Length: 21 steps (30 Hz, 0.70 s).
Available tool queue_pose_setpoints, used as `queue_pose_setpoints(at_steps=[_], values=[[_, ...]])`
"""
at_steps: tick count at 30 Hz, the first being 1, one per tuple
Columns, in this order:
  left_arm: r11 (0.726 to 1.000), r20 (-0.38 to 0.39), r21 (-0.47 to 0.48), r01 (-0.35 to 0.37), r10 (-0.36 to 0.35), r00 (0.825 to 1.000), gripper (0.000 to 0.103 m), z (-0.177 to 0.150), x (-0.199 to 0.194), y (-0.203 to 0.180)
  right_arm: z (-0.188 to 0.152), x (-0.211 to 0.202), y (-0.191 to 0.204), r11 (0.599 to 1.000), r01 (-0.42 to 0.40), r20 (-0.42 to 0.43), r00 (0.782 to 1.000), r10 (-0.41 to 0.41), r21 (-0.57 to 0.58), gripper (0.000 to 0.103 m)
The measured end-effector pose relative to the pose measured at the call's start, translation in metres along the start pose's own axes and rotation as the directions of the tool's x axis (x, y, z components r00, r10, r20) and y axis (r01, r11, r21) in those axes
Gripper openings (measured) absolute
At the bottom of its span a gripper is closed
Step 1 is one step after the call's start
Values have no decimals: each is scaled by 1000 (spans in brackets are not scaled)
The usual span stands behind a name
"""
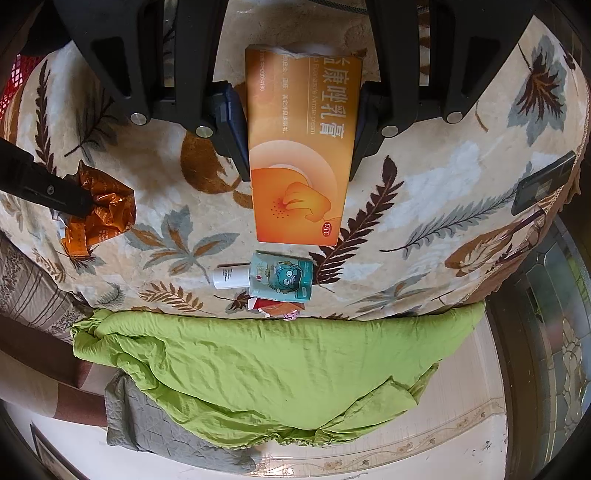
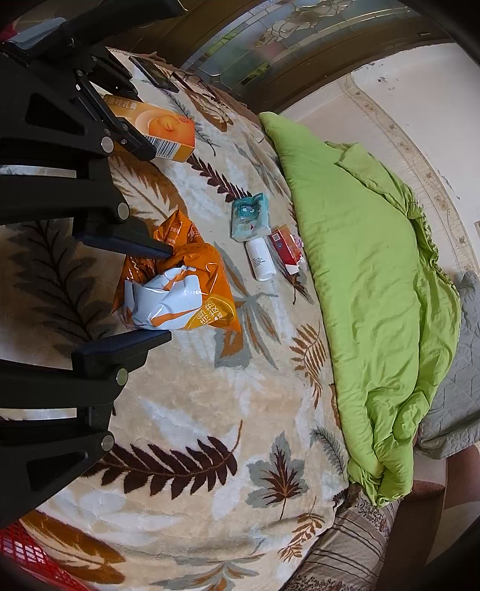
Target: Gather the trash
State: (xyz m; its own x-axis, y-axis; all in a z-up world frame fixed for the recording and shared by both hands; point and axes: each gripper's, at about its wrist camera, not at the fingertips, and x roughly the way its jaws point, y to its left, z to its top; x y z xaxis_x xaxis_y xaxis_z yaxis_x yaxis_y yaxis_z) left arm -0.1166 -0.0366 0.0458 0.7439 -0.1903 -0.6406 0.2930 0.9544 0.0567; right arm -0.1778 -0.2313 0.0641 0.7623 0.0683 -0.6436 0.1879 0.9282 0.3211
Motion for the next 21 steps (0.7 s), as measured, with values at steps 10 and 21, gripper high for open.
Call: queue_pose_setpoints(at_steps=[10,21], values=[[1000,6,-2,6,-6,1000,45,0,-1,-2,0,0,0,1000,1,4,1000,-1,2,42],[983,16,33,180,-181,983,45,7,-29,-23,2,-37,-27,996,-28,29,999,25,82,42]])
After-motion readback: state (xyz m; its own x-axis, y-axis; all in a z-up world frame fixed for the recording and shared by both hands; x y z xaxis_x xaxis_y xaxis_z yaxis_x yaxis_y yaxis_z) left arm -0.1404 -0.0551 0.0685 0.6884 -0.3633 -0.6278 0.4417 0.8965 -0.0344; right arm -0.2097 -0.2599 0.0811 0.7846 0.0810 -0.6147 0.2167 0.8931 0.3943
